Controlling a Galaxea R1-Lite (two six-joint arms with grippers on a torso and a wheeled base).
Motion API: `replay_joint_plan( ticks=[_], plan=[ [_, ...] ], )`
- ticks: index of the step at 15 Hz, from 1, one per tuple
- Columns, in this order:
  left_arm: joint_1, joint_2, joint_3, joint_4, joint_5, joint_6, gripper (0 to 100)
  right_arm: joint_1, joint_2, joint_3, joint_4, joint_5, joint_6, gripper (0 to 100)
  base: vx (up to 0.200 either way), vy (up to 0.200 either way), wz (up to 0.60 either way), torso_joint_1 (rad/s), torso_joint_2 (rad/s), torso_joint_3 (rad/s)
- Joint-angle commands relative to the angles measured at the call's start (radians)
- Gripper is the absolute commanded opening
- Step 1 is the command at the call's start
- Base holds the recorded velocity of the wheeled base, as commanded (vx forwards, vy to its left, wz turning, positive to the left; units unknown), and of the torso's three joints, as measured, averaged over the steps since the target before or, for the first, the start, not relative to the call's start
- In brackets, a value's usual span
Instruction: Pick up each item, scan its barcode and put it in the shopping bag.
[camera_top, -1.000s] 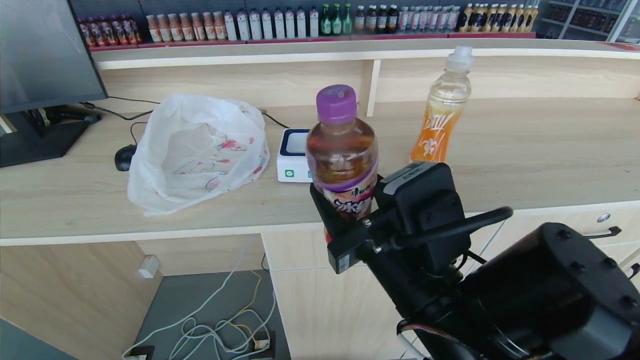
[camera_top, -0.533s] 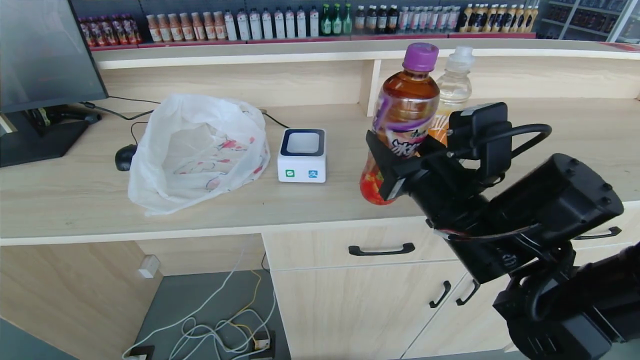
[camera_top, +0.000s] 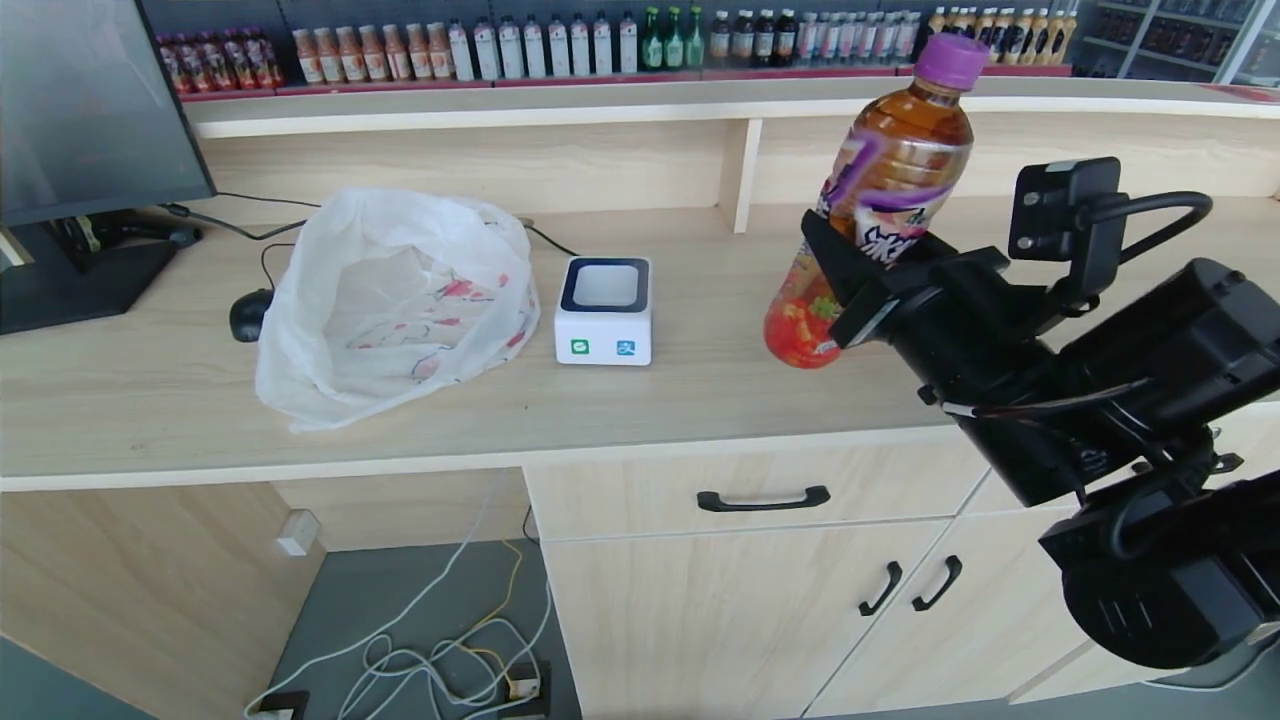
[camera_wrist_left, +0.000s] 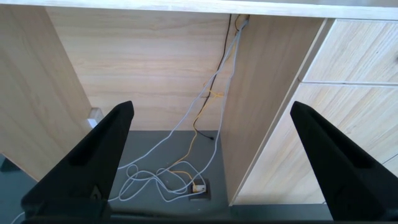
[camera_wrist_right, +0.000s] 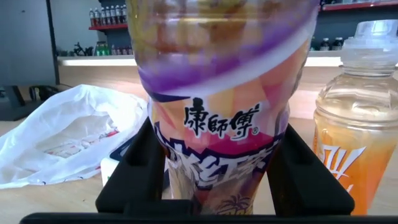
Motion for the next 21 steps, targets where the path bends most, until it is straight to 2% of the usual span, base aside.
replay_joint_plan(
  ticks=[1, 3, 7, 11, 17, 21],
  plan=[
    [0.0, 0.001, 0.0, 0.0, 0.0, -0.001, 100, -0.006, -0.004, -0.01, -0.003, -0.003, 0.006, 0, 0.0, 0.0, 0.0, 0.0, 0.0, 0.0],
    [0.0, 0.0, 0.0, 0.0, 0.0, -0.001, 100, -0.021, 0.012, -0.03, -0.003, -0.004, 0.035, 0, 0.0, 0.0, 0.0, 0.0, 0.0, 0.0],
    [0.0, 0.001, 0.0, 0.0, 0.0, -0.009, 100, -0.023, 0.061, -0.106, -0.003, -0.004, 0.046, 0, 0.0, 0.2, 0.0, 0.001, 0.0, 0.001],
    [0.0, 0.001, 0.0, 0.0, 0.0, -0.015, 100, -0.023, 0.042, -0.109, -0.003, -0.007, 0.046, 0, 0.0, 0.2, 0.0, 0.005, 0.0, 0.002],
    [0.0, 0.0, 0.0, 0.0, 0.0, -0.007, 100, -0.023, 0.007, -0.067, -0.003, -0.007, 0.043, 0, 0.0, 0.2, 0.0, 0.004, 0.0, 0.005],
    [0.0, 0.001, 0.0, -0.002, 0.0, -0.007, 100, -0.023, 0.007, -0.067, -0.003, -0.007, 0.043, 0, 0.0, 0.0, 0.0, 0.0, 0.0, 0.0]
  ],
)
